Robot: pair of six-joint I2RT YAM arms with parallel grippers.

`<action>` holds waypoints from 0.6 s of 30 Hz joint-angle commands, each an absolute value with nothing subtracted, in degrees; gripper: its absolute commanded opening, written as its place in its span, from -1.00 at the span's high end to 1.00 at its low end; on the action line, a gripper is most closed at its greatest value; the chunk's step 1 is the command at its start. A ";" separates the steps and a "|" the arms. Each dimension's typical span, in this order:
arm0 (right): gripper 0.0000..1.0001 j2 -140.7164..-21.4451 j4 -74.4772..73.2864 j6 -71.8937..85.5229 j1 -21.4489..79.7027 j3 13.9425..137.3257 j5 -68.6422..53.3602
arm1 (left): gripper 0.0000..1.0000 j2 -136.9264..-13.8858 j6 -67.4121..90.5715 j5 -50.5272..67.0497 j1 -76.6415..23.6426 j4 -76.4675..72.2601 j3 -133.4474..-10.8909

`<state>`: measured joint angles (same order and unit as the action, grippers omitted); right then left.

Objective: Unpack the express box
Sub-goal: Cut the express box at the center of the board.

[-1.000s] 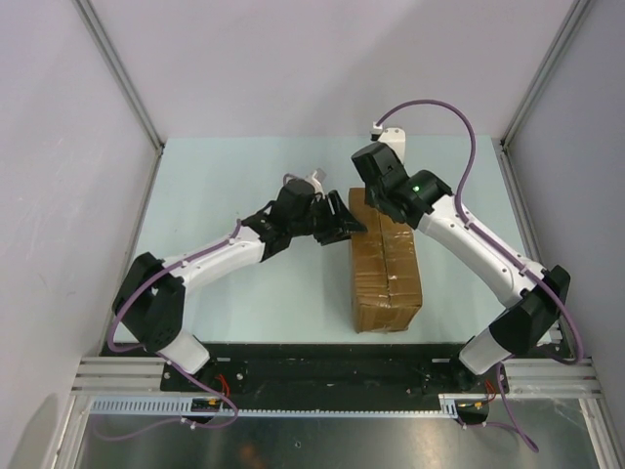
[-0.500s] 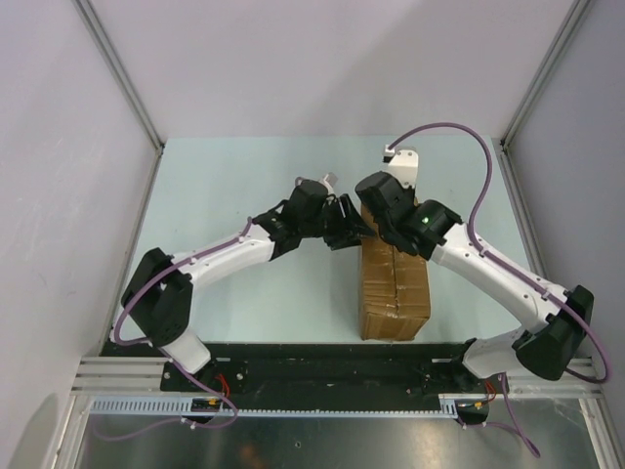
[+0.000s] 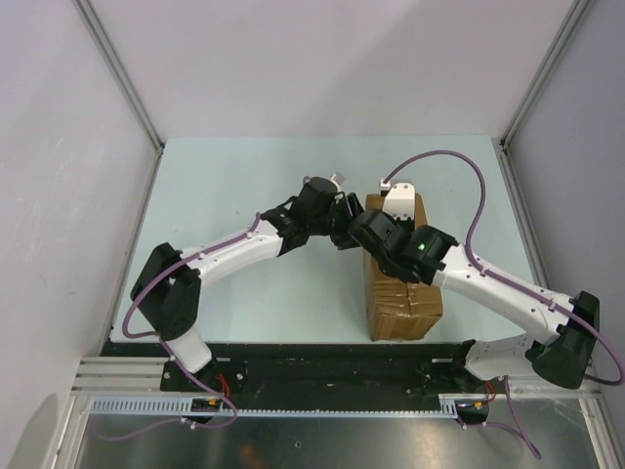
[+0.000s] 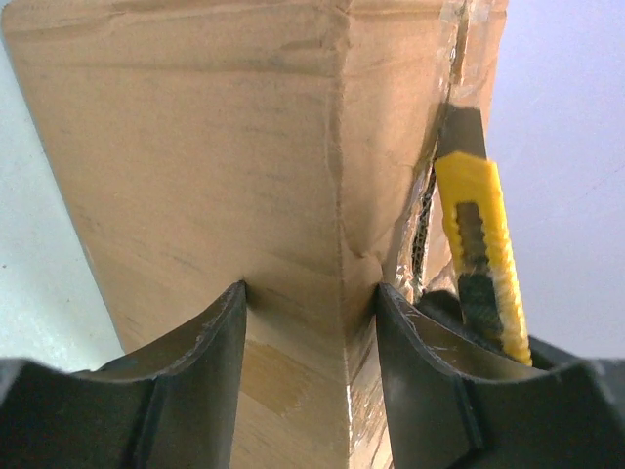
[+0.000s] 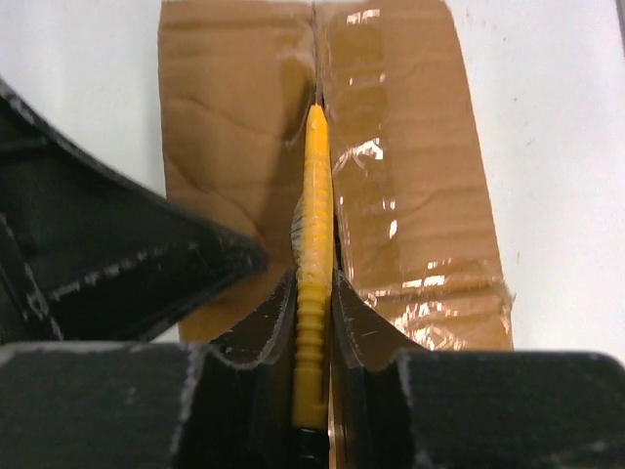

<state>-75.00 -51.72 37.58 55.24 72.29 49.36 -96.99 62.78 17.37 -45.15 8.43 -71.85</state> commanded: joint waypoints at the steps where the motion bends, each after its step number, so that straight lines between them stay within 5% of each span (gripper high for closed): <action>1: 1.00 -71.99 -55.90 41.31 58.45 72.16 37.18 | 0.18 -103.89 63.28 6.33 -45.26 14.85 -69.96; 13: 1.00 -64.08 -59.50 38.15 45.01 73.29 23.91 | 0.17 -102.66 61.44 7.21 -45.35 15.47 -68.47; 18: 1.00 -61.88 -58.19 36.04 40.18 76.46 22.33 | -0.05 -100.73 57.06 7.82 -46.14 15.29 -70.40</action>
<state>-64.45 -58.65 38.17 42.81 72.51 25.17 -98.10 63.92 15.22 -45.56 4.99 -72.20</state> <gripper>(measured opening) 0.169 0.545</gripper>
